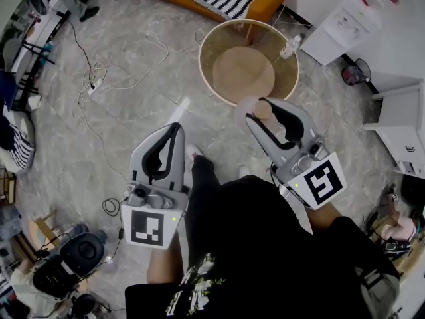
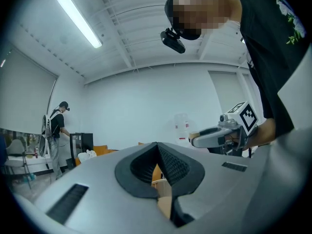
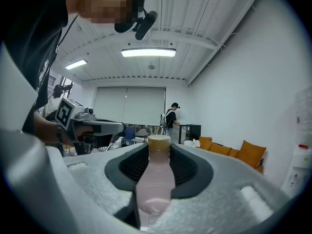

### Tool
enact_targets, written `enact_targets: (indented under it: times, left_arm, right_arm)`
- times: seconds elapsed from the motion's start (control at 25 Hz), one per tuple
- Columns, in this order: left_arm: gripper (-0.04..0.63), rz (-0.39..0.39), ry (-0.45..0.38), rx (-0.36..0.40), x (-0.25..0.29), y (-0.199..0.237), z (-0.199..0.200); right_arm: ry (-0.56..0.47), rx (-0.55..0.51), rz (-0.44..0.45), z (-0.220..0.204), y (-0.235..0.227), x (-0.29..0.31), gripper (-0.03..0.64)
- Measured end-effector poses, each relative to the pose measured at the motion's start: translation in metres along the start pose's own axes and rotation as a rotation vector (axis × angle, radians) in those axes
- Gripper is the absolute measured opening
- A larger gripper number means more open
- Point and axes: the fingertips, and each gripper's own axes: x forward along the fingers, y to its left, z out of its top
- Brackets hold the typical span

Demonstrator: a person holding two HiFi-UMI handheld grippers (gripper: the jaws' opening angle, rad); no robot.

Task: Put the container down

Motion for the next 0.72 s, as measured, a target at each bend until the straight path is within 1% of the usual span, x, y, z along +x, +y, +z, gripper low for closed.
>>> enact_targets:
  times: [0.2,0.36,0.72]
  left_arm:
    - [0.006,-0.053,0.008,0.005,0.012,0.05,-0.006]
    - [0.006,-0.116,0.006,0.008,0.03,0.087,-0.011]
    - [0.006,-0.283,-0.005,0.027,0.054,0.139,-0.025]
  right_arm:
    - [-0.008,-0.006,-0.055,0.002,-0.005,0.046,0.127]
    - [-0.03,-0.006,-0.117,0.005,-0.012,0.082,0.127]
    - [-0.015,0.012,-0.294,-0.002,-0.018,0.126,0.127]
